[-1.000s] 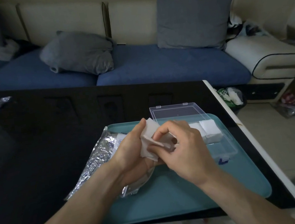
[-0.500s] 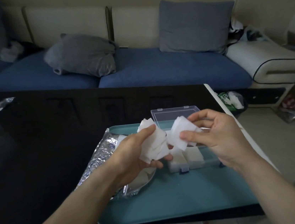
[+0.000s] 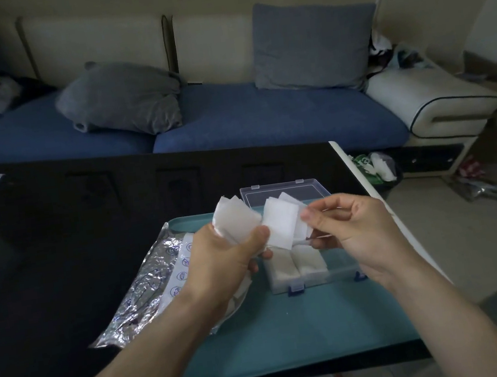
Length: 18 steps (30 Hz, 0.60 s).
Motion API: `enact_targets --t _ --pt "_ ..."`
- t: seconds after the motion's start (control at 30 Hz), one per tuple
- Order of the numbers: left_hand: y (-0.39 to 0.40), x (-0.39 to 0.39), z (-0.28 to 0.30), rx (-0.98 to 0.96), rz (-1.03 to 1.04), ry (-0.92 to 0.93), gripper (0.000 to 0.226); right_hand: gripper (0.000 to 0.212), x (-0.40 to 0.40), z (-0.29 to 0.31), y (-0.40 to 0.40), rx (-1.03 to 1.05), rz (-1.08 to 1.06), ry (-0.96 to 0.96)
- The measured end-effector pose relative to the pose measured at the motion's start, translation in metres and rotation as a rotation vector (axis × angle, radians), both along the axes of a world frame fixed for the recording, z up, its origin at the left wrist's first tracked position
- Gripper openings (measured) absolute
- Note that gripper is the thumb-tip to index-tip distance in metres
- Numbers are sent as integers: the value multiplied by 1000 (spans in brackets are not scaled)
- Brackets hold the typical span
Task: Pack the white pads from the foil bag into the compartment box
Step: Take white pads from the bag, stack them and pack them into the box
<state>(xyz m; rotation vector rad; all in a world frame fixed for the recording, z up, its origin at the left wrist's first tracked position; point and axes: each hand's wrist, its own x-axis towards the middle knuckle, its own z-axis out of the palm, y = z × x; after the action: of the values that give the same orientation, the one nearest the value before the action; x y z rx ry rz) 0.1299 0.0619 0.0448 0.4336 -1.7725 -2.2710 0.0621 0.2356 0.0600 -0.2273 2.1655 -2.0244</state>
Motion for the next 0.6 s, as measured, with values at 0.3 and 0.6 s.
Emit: enact_targets --t 0.3,0.6 --pt "-7 -4 -5 -119 34 -8 14 25 -3 7 10 -163 -28 -53" --pt "-8 -1 -1 -93 -26 -32 11 20 1 8 4 -242 168 -295"
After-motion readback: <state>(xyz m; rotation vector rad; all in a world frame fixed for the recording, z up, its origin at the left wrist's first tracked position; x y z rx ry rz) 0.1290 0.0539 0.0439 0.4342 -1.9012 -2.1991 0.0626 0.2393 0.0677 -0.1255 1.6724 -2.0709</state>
